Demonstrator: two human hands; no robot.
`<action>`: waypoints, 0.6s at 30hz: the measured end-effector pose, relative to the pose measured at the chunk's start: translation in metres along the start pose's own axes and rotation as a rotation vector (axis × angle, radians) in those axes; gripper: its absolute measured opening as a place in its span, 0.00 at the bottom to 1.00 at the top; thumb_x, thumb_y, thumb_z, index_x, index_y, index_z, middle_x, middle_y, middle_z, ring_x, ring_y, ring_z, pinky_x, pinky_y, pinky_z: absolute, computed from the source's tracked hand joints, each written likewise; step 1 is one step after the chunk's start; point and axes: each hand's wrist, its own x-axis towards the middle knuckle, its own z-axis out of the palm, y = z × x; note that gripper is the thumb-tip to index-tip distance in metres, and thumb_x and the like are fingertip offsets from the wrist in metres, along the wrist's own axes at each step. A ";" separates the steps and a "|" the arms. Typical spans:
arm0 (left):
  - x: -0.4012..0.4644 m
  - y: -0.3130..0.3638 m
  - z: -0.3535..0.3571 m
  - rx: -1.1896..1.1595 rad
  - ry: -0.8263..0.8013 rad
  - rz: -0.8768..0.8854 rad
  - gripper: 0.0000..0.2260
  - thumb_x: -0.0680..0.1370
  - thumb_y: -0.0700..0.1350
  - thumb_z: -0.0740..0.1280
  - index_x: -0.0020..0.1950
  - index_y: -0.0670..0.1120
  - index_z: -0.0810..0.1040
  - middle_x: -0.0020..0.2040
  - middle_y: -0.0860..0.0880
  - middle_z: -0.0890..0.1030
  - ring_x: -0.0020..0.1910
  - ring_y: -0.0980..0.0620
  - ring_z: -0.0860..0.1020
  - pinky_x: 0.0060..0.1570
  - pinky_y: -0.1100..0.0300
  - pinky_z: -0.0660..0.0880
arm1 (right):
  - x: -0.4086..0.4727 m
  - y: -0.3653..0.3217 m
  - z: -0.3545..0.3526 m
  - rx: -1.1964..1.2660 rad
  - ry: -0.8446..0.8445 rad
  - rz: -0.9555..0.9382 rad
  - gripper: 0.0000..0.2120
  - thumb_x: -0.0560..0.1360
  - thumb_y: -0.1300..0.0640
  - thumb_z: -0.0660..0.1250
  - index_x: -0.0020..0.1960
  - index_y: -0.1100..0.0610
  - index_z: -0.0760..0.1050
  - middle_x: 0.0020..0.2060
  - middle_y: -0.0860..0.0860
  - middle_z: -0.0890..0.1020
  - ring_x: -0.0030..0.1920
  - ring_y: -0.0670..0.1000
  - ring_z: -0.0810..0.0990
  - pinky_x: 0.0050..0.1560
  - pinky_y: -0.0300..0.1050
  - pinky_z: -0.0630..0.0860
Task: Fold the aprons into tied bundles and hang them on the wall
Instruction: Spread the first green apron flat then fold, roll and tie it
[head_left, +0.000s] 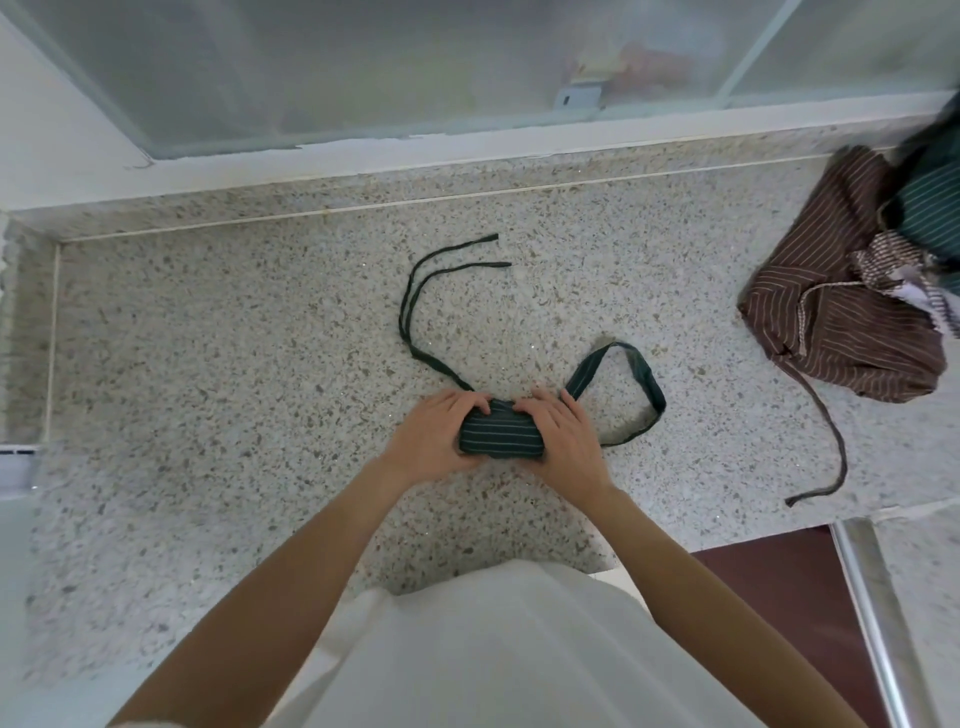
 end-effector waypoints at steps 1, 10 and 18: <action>0.005 0.001 -0.005 -0.050 -0.039 -0.026 0.24 0.67 0.54 0.72 0.60 0.48 0.71 0.58 0.51 0.77 0.55 0.51 0.74 0.53 0.58 0.69 | 0.004 0.000 -0.002 0.062 0.004 0.045 0.20 0.69 0.47 0.68 0.57 0.56 0.73 0.53 0.51 0.81 0.57 0.53 0.79 0.71 0.48 0.58; 0.029 0.045 -0.036 -0.829 0.123 -0.420 0.24 0.72 0.64 0.59 0.57 0.48 0.76 0.48 0.53 0.81 0.47 0.57 0.79 0.51 0.62 0.75 | 0.027 -0.020 -0.061 1.216 0.093 0.740 0.20 0.71 0.54 0.72 0.62 0.57 0.74 0.55 0.51 0.81 0.55 0.50 0.80 0.54 0.44 0.77; -0.022 0.037 -0.034 -0.254 -0.041 -0.328 0.12 0.79 0.55 0.60 0.42 0.54 0.80 0.34 0.56 0.81 0.33 0.55 0.79 0.35 0.64 0.72 | 0.012 -0.019 -0.077 1.356 0.365 0.924 0.14 0.72 0.54 0.72 0.56 0.57 0.77 0.52 0.50 0.82 0.54 0.51 0.80 0.61 0.51 0.75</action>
